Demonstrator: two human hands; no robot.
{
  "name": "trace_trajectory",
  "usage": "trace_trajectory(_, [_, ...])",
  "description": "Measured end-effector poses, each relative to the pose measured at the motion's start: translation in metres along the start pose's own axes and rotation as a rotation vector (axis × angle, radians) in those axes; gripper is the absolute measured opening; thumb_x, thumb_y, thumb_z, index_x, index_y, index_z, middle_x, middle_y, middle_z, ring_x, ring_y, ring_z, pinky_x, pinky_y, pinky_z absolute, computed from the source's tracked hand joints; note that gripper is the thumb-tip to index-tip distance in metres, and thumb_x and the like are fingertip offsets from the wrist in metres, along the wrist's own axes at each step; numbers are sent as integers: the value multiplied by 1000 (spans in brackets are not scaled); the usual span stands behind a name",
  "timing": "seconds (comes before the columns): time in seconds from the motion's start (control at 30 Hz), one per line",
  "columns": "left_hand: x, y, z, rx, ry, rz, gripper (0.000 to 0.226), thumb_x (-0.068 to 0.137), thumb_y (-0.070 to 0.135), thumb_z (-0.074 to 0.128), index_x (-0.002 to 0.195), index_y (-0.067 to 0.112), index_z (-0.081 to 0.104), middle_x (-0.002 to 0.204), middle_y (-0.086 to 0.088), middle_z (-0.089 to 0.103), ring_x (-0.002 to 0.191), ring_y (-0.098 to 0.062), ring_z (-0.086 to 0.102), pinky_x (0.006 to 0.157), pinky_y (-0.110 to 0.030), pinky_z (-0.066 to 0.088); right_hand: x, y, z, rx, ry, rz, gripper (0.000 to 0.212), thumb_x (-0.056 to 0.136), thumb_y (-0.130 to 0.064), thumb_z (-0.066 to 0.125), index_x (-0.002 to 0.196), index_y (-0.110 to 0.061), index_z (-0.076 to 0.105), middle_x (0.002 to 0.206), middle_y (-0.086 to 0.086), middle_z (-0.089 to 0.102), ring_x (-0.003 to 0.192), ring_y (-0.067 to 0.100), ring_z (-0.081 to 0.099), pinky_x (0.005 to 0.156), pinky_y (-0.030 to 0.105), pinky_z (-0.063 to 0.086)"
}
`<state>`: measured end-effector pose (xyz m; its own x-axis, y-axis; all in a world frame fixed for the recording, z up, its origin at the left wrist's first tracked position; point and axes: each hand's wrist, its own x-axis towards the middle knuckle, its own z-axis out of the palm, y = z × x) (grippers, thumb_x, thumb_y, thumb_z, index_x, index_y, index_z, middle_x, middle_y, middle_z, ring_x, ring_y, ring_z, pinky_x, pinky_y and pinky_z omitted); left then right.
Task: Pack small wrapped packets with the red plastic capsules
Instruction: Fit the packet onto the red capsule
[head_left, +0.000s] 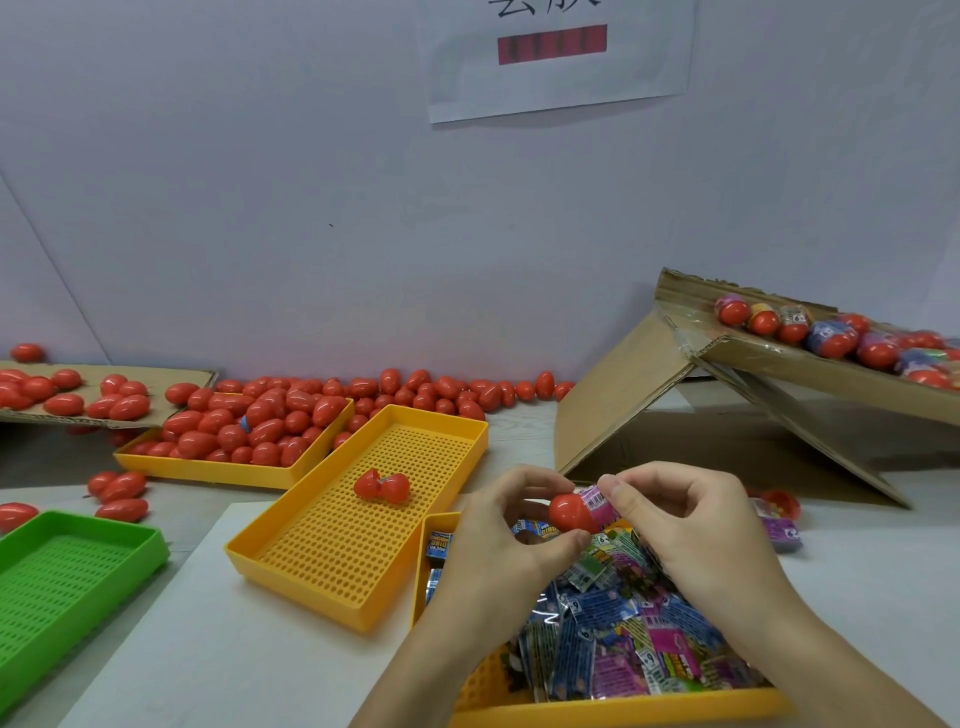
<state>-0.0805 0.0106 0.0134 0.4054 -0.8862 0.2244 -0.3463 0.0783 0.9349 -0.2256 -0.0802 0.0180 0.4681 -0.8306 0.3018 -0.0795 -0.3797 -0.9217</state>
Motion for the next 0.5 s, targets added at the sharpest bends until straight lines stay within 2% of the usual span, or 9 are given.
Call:
trace_trajectory(0.3, [0,0,-1,10,12,12,33,79,11,82,103,28,67,102,7,69,98,-2,64,79,-18,56,0,2,-1,13,3,13,28,76,-50,64,84,-26,78,79,-9,76,80,3,70,73,31,57])
trace_trajectory(0.5, [-1,0,0,43,1,15,33,80,11,81,102,29,66,101,10,68,98,-2,63,81,-26,58,0,2,0,-2,5,5,26,77,-48,64,85,-27,78,80,-10,76,80,3,70,72,26,56])
